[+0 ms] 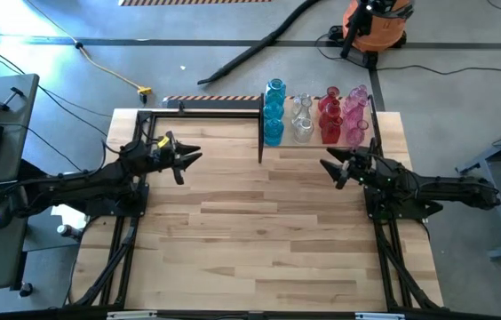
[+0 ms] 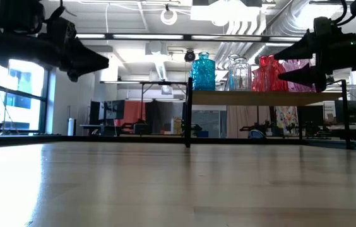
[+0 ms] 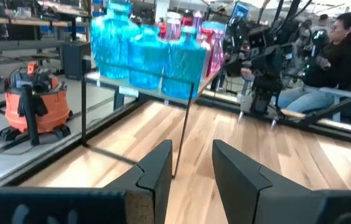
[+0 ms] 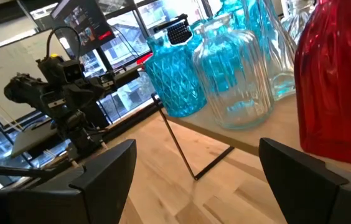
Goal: Sort vases onto shelf
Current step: Return to Home Position
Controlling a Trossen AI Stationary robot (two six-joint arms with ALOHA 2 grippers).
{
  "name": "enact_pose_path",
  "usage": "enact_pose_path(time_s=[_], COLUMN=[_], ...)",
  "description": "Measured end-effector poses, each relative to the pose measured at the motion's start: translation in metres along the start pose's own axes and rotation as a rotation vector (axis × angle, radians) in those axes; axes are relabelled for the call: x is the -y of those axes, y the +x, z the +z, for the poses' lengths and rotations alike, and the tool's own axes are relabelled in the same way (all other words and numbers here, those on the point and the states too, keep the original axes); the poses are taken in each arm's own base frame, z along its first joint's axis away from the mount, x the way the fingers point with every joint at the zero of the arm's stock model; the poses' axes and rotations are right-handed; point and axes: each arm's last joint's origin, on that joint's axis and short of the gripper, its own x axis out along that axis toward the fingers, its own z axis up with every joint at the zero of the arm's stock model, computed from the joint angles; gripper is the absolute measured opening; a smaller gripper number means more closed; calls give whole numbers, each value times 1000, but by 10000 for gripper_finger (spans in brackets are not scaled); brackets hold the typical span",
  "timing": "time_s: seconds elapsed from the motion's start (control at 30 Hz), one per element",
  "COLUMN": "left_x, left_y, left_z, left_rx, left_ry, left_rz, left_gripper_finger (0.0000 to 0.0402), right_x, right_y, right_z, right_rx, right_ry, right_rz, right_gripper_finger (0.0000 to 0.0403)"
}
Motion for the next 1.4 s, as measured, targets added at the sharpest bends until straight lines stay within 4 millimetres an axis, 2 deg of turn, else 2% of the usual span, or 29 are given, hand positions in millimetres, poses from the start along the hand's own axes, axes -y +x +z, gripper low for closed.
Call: enact_pose_path(time_s=[0.17,0.43,0.67,1.4], left_x=[-1,-2,-3,-4], left_y=[-2,-3,-8,-8], left_z=[-11,-17,-35,-39], left_rx=[-34,-48,-94,-136], left_ry=[-14,-8,-48,-73], left_rz=[5,3,10,22], left_gripper_finger=[106,106,106,106], right_x=[0,2,6,14], right_y=[0,0,-1,-4], right_z=[-1,-5,-13,-24], right_rx=[-12,-54,-132,-232], right_ry=[-6,-20,5,-51], right_rz=[12,-3,-43,-158], right_gripper_finger=[322,322,322,322])
